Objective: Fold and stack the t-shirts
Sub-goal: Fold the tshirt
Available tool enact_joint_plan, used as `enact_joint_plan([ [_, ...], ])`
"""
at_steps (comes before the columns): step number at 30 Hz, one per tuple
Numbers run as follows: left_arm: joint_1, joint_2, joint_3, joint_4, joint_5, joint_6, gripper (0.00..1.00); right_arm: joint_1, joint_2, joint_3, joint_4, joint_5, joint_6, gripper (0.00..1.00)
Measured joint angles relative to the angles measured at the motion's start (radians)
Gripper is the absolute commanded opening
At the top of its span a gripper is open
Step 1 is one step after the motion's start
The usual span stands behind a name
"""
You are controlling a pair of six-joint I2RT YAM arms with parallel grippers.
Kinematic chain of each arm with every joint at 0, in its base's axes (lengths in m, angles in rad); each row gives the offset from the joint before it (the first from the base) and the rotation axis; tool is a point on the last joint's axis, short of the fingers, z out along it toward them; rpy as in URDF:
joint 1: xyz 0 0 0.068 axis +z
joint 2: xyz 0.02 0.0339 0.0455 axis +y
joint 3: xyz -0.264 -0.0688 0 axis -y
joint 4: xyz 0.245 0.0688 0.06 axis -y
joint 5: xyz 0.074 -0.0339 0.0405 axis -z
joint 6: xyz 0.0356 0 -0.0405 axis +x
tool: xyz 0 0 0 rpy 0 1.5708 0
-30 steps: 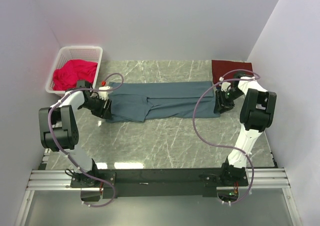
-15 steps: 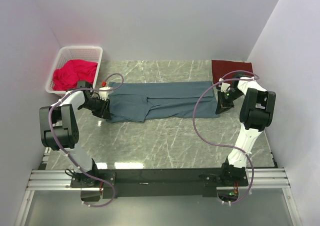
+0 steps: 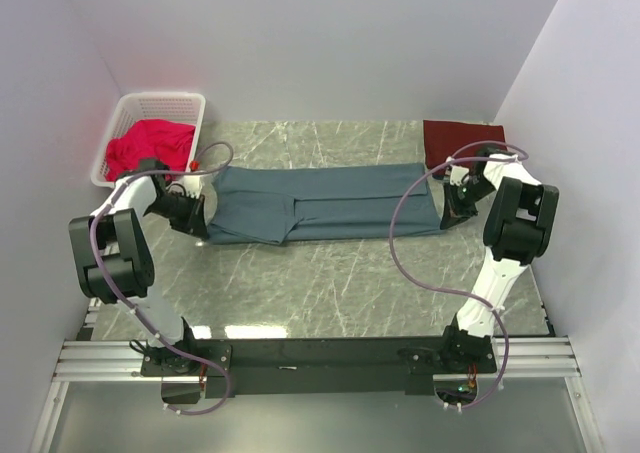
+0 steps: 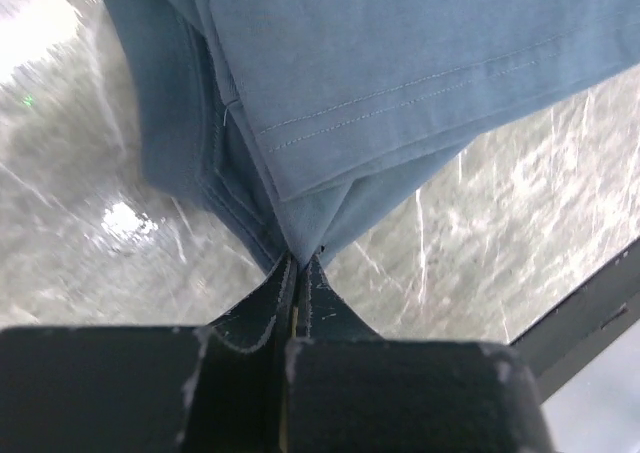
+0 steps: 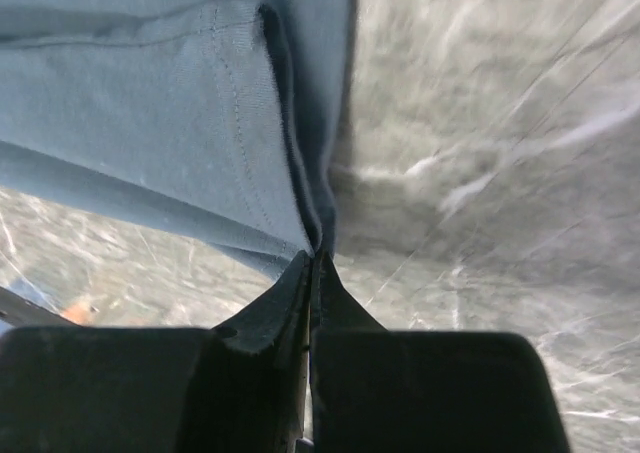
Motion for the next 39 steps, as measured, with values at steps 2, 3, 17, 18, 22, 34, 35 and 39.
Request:
enact_joint_plan([
  [2,0.002,-0.002,-0.011,-0.014,-0.006,0.013,0.01,0.0,-0.01,-0.026,0.0,0.006,-0.014,0.0],
  [3,0.001,-0.005,-0.024,-0.019,-0.01,0.022,0.01,0.0,-0.019,-0.049,0.003,0.01,-0.024,0.0],
  [17,0.008,-0.117,-0.23,-0.024,-0.07,0.054,0.49,-0.001,-0.109,-0.207,-0.026,0.013,-0.091,0.44],
  [18,0.008,-0.13,-0.221,-0.03,-0.063,0.054,0.49,-0.001,-0.119,-0.201,-0.029,0.011,-0.097,0.44],
  [22,0.01,-0.142,-0.151,-0.043,-0.031,0.051,0.48,0.013,-0.18,-0.157,-0.031,0.011,-0.107,0.41],
  [34,0.01,-0.079,-0.081,0.009,-0.01,-0.014,0.56,0.239,-0.142,-0.039,0.066,0.11,-0.103,0.44],
  [35,0.01,-0.072,-0.077,0.011,-0.008,-0.019,0.56,0.248,-0.127,-0.039,0.072,0.124,-0.105,0.45],
  [39,0.01,-0.063,-0.067,0.017,-0.006,-0.024,0.56,0.257,-0.088,-0.04,0.097,0.183,-0.112,0.47],
])
